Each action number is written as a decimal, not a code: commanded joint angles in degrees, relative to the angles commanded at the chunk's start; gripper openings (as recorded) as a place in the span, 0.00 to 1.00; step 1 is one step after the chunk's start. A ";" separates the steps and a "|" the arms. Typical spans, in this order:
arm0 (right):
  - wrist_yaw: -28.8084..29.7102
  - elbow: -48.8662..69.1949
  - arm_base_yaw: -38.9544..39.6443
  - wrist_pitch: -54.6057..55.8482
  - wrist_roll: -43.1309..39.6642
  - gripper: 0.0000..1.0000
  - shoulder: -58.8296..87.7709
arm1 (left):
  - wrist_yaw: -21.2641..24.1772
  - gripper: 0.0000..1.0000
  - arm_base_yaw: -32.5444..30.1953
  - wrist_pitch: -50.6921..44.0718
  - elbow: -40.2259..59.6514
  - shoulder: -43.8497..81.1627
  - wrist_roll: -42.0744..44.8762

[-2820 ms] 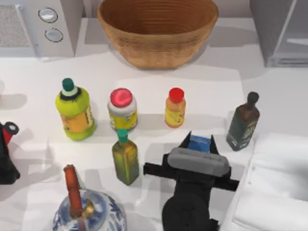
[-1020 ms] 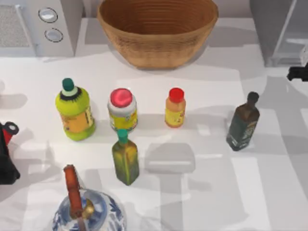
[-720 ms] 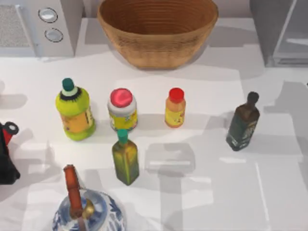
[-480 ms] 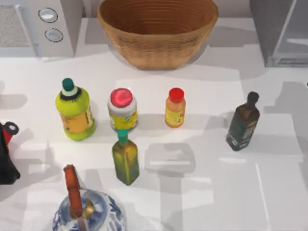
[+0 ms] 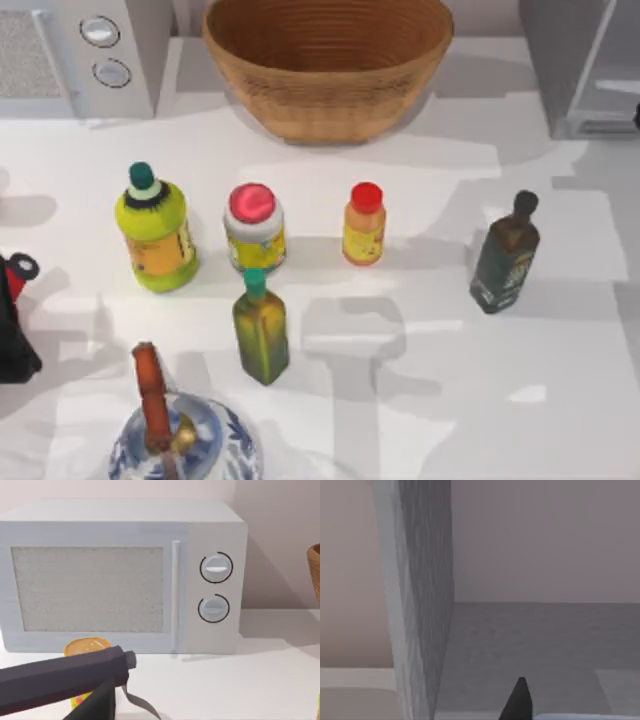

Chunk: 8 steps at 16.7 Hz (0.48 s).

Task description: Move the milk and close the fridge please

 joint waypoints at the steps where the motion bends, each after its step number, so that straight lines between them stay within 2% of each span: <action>1: -0.69 3.20 -0.61 -0.85 -0.08 0.00 2.82 | 0.00 1.00 0.00 0.00 0.00 0.00 0.00; 8: -5.62 23.61 -5.04 -6.68 -0.64 0.00 18.44 | 0.00 1.00 0.00 0.00 0.00 0.00 0.00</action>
